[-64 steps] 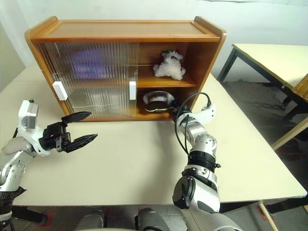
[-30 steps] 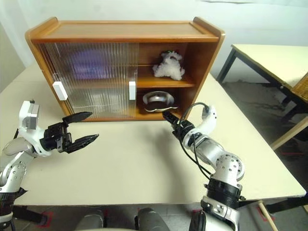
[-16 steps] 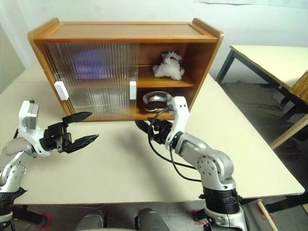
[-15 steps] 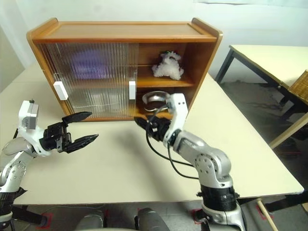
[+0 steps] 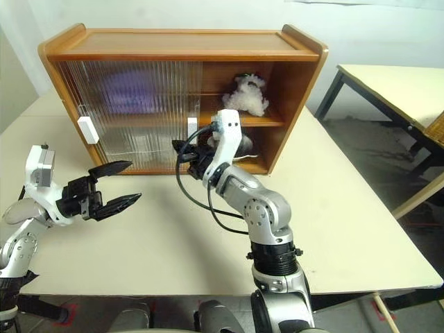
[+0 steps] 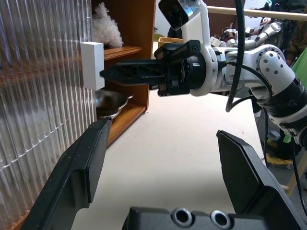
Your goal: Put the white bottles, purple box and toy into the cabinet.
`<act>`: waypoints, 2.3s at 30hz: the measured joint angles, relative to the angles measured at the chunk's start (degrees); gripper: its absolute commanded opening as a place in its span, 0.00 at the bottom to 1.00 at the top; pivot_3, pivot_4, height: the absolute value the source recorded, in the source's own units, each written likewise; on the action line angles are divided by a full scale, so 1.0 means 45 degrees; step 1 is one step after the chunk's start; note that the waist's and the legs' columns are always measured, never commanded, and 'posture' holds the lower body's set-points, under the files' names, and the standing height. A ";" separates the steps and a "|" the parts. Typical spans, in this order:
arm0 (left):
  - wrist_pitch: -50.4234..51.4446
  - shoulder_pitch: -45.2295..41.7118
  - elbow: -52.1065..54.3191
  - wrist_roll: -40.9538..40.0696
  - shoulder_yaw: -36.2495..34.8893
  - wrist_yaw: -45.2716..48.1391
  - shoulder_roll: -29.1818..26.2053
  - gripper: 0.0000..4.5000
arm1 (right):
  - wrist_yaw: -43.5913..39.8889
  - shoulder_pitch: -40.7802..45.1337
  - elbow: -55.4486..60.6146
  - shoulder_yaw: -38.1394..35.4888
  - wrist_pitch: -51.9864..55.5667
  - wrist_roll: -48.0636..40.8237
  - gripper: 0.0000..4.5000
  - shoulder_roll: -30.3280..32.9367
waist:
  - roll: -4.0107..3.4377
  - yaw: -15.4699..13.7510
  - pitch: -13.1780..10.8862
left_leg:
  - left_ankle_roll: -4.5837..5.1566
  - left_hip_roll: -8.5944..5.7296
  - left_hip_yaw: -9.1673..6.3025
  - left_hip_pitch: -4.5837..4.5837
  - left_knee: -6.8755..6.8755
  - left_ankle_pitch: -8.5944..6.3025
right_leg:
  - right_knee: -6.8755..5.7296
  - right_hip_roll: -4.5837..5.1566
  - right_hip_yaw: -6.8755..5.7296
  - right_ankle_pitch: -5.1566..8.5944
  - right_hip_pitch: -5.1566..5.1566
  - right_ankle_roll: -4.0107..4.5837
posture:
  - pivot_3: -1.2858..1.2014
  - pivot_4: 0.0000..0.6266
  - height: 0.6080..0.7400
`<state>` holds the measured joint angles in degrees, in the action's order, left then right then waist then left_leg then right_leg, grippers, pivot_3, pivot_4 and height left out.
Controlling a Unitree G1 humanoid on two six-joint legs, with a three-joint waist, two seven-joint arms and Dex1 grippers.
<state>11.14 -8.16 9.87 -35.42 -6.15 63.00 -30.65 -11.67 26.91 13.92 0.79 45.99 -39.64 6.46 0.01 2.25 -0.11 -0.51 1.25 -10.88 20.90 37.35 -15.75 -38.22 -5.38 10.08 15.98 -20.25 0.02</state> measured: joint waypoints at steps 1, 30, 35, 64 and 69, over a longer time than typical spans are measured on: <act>-0.0004 0.0003 -0.0001 0.0002 -0.0001 -0.0001 0.0000 1.00 | -0.0030 0.0101 -0.0114 0.0052 -0.0053 0.0100 0.01 -0.0109 | 0.0000 0.0001 0.0000 | 0.0000 0.0001 0.0001 -0.0002 -0.0001 0.0000 | 0.0000 0.0000 0.0001 0.0000 0.0000 0.0001 | 0.51 0.00 1.00; -0.0076 0.0123 0.0032 0.0006 0.0061 -0.0220 0.0114 1.00 | -0.0272 0.1586 -0.1882 0.0225 -0.1814 0.3524 0.01 0.0489 | 0.0001 -0.0170 0.0002 | -0.0057 0.0012 -0.0031 -0.0004 -0.0048 0.0052 | -0.0005 0.0004 -0.0020 -0.0017 -0.0017 0.0067 | 0.51 0.00 1.00; -0.0078 0.0122 0.0031 0.0006 0.0061 -0.0207 0.0108 1.00 | -0.0099 0.1739 -0.1883 0.0192 -0.1601 0.4080 0.01 0.0851 | 0.0002 -0.0173 0.0002 | -0.0067 0.0012 -0.0033 -0.0004 -0.0048 0.0070 | -0.0005 0.0005 -0.0018 -0.0026 -0.0016 0.0084 | 0.51 0.00 1.00; -0.0077 -0.0102 -0.0120 0.0004 0.0122 0.0035 0.0099 1.00 | 0.0147 0.1852 -0.1763 -0.0085 -0.0529 0.6193 0.01 0.4124 | 0.0003 -0.0190 0.0002 | -0.0107 -0.0001 -0.0026 0.0007 -0.0047 0.0162 | -0.0003 0.0029 0.0012 -0.0012 -0.0021 0.0003 | 0.50 0.00 1.00; -0.0077 -0.0103 -0.0181 0.0004 0.0122 0.0119 0.0087 1.00 | 0.0755 0.1748 -0.1843 -0.0520 -0.0238 0.6826 0.01 0.4311 | 0.0004 -0.0111 0.0002 | -0.0106 -0.0001 -0.0013 0.0005 -0.0047 0.0164 | -0.0004 0.0029 0.0026 -0.0021 -0.0026 -0.0009 | 0.50 0.00 1.00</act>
<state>10.79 -8.63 9.06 -35.40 -5.60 63.54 -30.26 -8.27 34.78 5.63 -1.55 44.91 -8.92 25.86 0.03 1.75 -0.10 -0.99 1.24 -10.94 20.93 37.14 -15.01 -38.24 -5.25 10.20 15.89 -20.37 -0.02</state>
